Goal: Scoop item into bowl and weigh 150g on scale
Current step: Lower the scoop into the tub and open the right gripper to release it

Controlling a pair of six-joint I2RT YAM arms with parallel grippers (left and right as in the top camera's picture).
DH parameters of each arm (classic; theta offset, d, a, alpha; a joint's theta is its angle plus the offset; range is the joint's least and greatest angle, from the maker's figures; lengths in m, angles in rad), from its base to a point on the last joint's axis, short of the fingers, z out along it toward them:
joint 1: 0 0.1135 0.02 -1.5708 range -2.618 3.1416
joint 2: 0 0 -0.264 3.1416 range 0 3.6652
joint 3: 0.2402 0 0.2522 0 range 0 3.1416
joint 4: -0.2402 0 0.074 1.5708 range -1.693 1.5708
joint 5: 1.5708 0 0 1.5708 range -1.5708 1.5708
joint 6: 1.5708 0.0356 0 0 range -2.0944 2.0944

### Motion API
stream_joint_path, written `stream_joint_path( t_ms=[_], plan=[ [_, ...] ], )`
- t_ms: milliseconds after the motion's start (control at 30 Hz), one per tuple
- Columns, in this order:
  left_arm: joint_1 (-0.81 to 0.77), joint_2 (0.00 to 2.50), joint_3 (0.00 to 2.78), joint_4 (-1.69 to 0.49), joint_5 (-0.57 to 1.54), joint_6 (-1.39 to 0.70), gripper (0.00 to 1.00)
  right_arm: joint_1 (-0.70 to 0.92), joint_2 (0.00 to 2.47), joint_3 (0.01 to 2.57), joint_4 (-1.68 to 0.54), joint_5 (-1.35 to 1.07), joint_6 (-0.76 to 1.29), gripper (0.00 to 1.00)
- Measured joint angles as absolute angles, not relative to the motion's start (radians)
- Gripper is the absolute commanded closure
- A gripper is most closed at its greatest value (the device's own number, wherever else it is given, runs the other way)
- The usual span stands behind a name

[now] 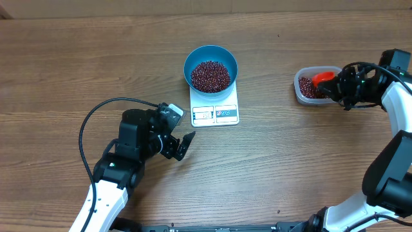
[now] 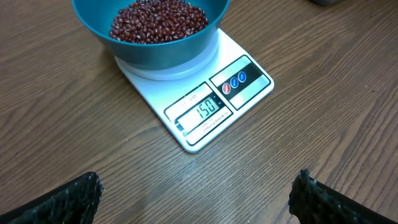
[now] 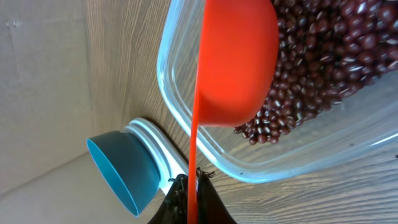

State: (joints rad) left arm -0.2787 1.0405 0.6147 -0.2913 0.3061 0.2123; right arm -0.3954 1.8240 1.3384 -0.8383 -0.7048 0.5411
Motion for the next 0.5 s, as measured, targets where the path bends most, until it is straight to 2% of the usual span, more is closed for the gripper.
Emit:
stream_joint_path(
  t_ms=[100, 233, 400, 500],
  plan=[
    [-0.279, 1.040, 0.615, -0.291, 0.307, 0.212, 0.00, -0.399, 1.824, 1.338, -0.838, -0.699, 0.534, 0.83],
    [-0.279, 1.040, 0.615, -0.291, 0.307, 0.212, 0.01, -0.399, 1.824, 1.338, -0.836, -0.699, 0.532, 0.68],
    [-0.279, 1.040, 0.615, -0.291, 0.306, 0.212, 0.00, -0.399, 1.824, 1.338, -0.831, -0.699, 0.525, 0.57],
    [-0.279, 1.040, 0.615, -0.291, 0.307, 0.212, 0.01, -0.399, 1.824, 1.338, -0.838, -0.699, 0.522, 0.53]
  ],
)
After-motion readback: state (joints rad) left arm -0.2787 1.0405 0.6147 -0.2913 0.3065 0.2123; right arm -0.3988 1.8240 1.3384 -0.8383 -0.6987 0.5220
